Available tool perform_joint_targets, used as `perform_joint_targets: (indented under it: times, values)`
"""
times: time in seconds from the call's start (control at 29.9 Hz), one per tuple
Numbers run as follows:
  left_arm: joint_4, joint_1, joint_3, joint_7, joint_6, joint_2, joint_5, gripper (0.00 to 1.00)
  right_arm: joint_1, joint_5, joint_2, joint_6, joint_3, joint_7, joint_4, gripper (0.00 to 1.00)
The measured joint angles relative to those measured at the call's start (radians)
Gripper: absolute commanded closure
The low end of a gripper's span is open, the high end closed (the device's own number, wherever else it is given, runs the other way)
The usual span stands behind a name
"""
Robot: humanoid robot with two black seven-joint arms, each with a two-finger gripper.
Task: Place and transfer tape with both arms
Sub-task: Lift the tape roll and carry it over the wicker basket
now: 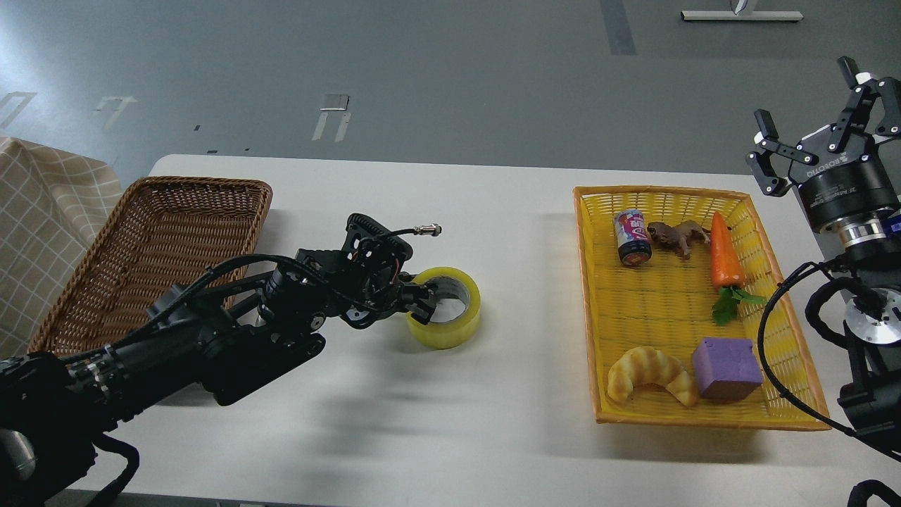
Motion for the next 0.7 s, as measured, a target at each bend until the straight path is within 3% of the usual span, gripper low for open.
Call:
perform_joint_targets:
  times: [0.23,0.47,0.7]
  values:
    - [-0.067,-0.112,-0.001,-0.004,0.0,0.098,-0.083,1.0,0.007,0.001,0.005,0.0,0.008,0.0,0.002,0.0]
    - [-0.078,-0.258,0.0,-0.039,0.001,0.273,-0.252,1.0,0.009,0.002,0.007,0.0,0.008,0.0,0.004,0.0]
    - [-0.075,-0.288,0.001,-0.07,0.001,0.465,-0.304,1.0,0.01,0.002,0.016,0.0,0.009,0.0,0.006,0.0]
